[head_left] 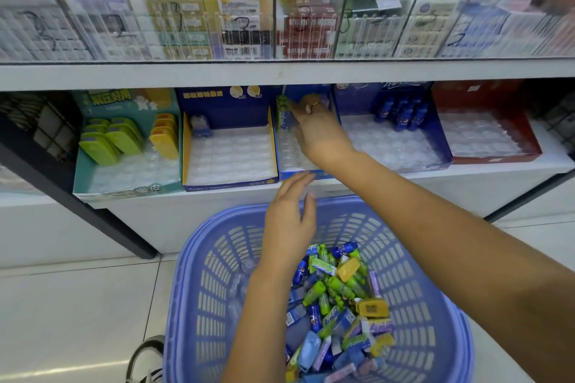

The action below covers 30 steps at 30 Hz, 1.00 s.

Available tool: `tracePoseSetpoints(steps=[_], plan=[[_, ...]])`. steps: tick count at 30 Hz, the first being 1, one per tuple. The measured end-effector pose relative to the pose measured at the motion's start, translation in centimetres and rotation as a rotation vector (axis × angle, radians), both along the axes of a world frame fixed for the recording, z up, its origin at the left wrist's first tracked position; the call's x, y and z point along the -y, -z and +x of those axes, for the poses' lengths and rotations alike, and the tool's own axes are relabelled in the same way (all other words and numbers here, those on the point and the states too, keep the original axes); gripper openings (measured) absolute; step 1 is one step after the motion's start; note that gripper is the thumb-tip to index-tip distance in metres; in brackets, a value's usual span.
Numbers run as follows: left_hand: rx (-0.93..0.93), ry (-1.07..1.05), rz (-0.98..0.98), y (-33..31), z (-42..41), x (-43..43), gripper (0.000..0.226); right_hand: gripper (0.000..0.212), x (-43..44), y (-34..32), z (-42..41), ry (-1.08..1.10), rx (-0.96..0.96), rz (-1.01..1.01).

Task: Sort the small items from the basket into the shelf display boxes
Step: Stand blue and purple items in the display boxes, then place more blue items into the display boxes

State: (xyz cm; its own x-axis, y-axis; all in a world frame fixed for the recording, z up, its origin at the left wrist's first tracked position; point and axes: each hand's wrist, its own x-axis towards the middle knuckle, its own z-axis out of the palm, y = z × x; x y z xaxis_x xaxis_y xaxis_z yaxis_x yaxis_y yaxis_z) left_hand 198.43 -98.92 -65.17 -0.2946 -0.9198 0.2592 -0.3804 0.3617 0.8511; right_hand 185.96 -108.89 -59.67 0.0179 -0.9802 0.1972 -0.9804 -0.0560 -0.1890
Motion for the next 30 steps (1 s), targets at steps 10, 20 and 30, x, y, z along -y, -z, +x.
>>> tracePoseSetpoints(steps=[10,20,30], plan=[[0.536,0.164,0.621,12.4,1.6,-2.8,0.036,0.061,-13.7,12.9,-1.7,-0.110,0.006,0.632],[0.644,0.121,0.544,18.5,0.8,-5.0,0.041,0.069,-13.3,22.5,-1.2,-0.275,-0.242,0.617],[0.586,0.057,0.522,20.8,0.6,-4.6,0.067,0.054,-12.7,22.5,-0.4,-0.129,-0.250,0.622]])
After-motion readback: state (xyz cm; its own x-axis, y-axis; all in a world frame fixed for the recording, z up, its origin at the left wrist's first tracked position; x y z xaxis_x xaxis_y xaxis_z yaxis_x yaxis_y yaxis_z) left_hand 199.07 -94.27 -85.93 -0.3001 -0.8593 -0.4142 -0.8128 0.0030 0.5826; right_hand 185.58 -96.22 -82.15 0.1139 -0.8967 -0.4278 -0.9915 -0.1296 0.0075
